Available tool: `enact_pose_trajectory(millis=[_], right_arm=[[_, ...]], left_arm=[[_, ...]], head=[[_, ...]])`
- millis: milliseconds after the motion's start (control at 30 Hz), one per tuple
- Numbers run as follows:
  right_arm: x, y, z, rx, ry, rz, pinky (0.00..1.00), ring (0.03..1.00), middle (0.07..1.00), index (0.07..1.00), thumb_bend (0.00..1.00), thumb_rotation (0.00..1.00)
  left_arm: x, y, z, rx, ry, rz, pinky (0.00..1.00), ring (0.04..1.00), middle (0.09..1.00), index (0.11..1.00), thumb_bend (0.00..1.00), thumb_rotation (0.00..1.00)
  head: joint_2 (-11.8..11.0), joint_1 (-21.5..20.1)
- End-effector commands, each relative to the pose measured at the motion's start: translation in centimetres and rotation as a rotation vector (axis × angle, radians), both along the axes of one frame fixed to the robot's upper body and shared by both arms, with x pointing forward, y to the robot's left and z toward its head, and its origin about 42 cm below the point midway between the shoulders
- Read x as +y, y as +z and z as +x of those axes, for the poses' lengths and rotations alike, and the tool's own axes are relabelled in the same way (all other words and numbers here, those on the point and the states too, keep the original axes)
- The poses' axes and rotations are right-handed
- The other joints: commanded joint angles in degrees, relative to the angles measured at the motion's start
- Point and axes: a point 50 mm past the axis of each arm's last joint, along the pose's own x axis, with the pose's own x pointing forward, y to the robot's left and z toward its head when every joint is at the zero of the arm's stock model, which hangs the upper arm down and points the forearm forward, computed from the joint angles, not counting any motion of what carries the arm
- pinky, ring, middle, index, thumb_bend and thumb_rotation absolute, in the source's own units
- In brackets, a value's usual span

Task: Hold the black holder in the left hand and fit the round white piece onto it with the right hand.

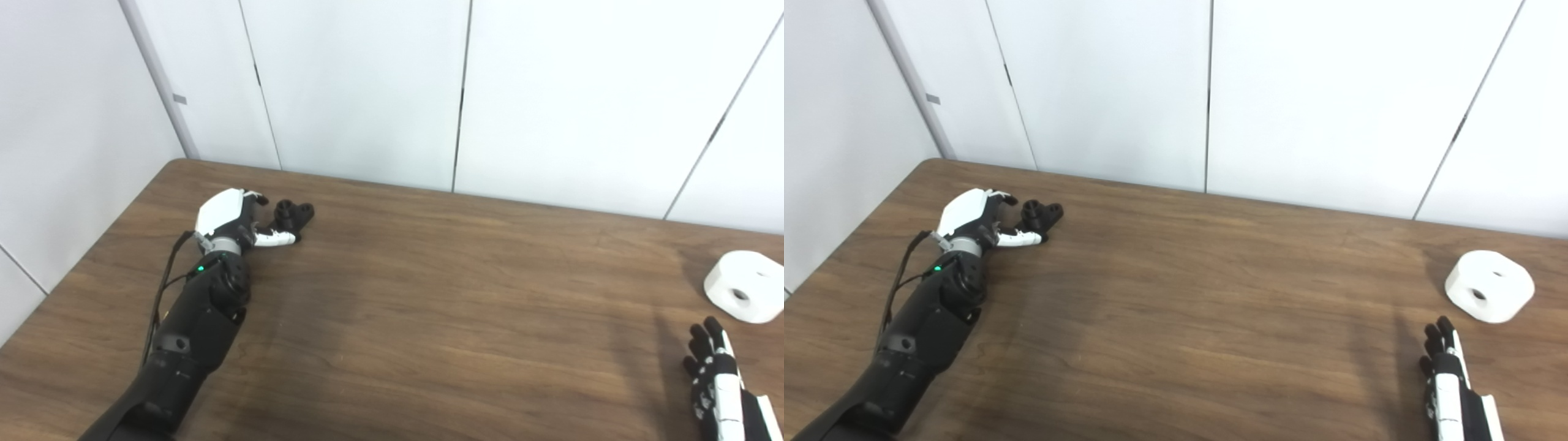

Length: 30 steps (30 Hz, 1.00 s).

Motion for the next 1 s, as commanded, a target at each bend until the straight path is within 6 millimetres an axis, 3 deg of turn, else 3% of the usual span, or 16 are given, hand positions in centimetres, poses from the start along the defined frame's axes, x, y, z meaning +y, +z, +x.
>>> enact_pose_trajectory(millis=[0,533,967], right_arm=[[0.03,0.91,-0.61,-0.038,-0.005,-0.008,1.0,0.998,0.977,0.993,0.54,1.0],[-0.08,0.82,-0.52,-0.04,-0.004,-0.011,1.0,0.997,0.976,0.996,0.57,1.0],[-0.3,0.54,-0.58,-0.042,0.0,-0.009,1.0,0.999,0.981,1.0,0.53,1.0]], left_arm=[[0.9,3.48,1.48,-0.081,0.012,0.056,1.0,1.0,0.944,0.771,0.87,0.4],[0.46,2.88,0.97,-0.056,-0.003,0.047,1.0,0.995,0.919,0.696,0.85,0.36],[0.36,2.56,0.78,-0.052,-0.005,0.041,1.0,0.982,0.895,0.655,0.83,0.28]], head=[[0.1,0.0],[0.5,-0.1],[0.8,-0.1]])
